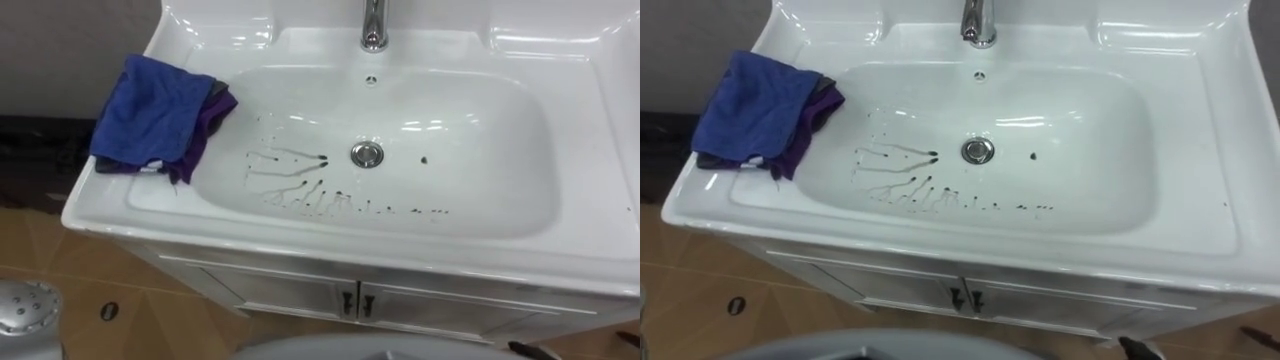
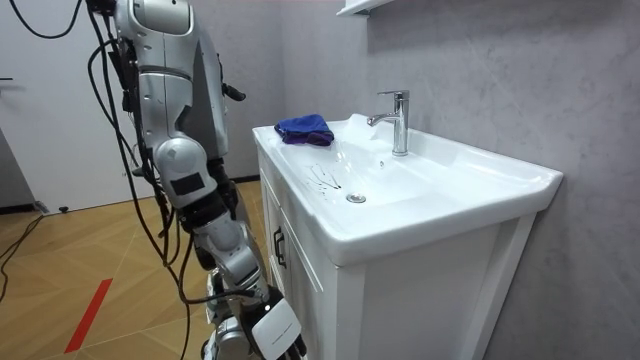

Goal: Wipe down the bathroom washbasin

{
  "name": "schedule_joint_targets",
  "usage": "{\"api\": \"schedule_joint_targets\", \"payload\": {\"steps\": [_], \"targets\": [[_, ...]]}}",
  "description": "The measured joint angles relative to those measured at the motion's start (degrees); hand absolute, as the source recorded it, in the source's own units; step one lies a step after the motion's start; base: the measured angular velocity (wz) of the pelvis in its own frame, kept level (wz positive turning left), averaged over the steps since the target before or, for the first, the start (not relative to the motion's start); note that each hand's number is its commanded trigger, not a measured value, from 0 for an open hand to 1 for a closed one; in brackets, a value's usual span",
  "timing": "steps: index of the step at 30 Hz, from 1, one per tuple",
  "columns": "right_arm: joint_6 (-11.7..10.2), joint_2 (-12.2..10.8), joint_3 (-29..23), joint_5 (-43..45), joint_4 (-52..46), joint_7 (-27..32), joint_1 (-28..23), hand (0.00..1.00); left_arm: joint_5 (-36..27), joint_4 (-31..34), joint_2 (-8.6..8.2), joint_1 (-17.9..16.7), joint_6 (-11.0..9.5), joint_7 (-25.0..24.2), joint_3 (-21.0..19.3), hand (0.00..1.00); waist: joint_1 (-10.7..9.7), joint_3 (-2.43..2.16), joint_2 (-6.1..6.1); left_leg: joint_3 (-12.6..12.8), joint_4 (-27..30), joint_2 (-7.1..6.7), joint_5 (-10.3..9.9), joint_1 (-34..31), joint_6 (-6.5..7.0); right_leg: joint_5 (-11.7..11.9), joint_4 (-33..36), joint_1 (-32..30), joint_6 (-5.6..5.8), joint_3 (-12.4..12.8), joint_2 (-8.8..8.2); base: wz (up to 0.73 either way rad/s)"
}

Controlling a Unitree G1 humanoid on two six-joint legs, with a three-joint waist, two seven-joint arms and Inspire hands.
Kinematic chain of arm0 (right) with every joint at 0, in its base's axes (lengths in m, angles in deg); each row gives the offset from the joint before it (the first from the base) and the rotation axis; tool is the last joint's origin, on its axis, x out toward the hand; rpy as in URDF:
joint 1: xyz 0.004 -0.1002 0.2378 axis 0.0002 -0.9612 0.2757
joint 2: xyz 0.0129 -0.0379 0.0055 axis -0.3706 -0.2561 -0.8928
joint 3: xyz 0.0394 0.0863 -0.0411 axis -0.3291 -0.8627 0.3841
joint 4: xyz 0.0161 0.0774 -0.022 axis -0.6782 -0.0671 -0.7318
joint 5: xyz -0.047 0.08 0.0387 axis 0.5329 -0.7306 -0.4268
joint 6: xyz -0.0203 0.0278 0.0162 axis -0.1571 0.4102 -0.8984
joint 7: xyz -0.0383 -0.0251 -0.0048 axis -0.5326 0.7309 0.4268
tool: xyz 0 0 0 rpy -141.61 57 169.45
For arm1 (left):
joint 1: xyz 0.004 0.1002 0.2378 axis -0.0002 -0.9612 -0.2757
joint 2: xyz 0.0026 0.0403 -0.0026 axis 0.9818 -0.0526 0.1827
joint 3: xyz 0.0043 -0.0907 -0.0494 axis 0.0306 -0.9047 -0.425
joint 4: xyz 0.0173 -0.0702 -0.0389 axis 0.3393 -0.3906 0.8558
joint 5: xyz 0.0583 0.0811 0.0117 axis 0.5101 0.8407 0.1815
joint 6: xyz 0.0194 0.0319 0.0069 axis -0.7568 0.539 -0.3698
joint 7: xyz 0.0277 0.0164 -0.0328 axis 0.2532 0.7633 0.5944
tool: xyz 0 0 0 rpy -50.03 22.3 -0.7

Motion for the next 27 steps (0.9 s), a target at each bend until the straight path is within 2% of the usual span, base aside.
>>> {"api": "schedule_joint_targets", "payload": {"steps": [3, 7, 9, 15, 18, 24, 27], "targets": [[0.01, 0.01, 0.0, -0.02, 0.08, -1.18, -0.18, 0.0, -0.08, 0.23, -0.01, -0.17, 0.0, -1.03, 2.16, 0.0, -0.14, 0.04, -0.08, 0.09, -0.01, 0.03, 0.0, 0.13, 0.0, 0.0, -0.01, 0.11, 0.0, 0.05, 0.04, 0.0], [-0.01, 0.0, 0.0, 0.07, 0.01, -1.7, -0.12, 0.0, -0.07, 0.23, -0.01, -0.23, 0.0, -3.3, 4.7, 0.0, -1.51, 0.12, -0.25, 0.23, -0.16, 0.07, 0.0, 0.84, 0.0, 0.0, -0.17, 0.7, 0.0, 0.54, 0.11, -0.05], [-0.01, -0.02, 0.12, -0.01, -0.02, -1.73, -0.24, 0.0, -0.15, 0.23, -0.05, -0.24, -0.03, -4.31, 6.49, 0.0, -1.68, 0.07, -0.44, 1.44, -0.83, 0.28, 0.0, 1.65, 0.0, 0.05, -0.16, 0.71, -0.02, 1.43, 0.33, -0.23], [-0.16, -0.36, 0.05, -0.14, -0.02, -1.83, -0.17, 0.0, -0.25, 0.22, -0.26, -0.2, -0.18, -7.03, 10.38, 0.0, -3.31, 0.18, -0.91, 2.86, -1.59, 0.41, 0.0, 2.57, 0.0, 0.21, -0.23, 0.72, 0.06, 2.85, 0.59, -0.13], [-0.49, -0.4, 0.05, -2.25, 0.09, -1.71, -0.16, 0.0, -0.78, 0.19, -0.32, -0.2, -0.96, -7.65, 12.38, 0.0, -4.42, 0.25, -1.02, 3.41, -1.89, 0.47, 0.0, 2.74, 0.0, 0.48, -0.75, 0.79, 0.2, 3.76, 0.77, -0.11], [-0.65, -0.91, 0.09, -2.28, 0.54, -1.65, 0.17, 0.0, -2.39, 0.16, -0.33, 0.24, -1.45, -10.93, 14.15, 0.0, -5.07, 0.54, -1.3, 3.61, -2.94, 0.57, 0.0, 3.64, 0.01, 0.84, -1.25, 0.73, 0.32, 5.54, 1.41, -0.16], [-0.65, -1.08, 0.15, -2.27, 0.73, -1.64, 0.42, 0.0, -3.03, 0.09, -0.35, 0.89, -1.45, -11.78, 14.23, 0.0, -6.09, 0.76, -1.67, 3.91, -2.93, 0.49, 0.0, 3.65, 0.01, 0.86, -1.27, 0.71, 0.35, 5.88, 1.43, -0.03]]}}
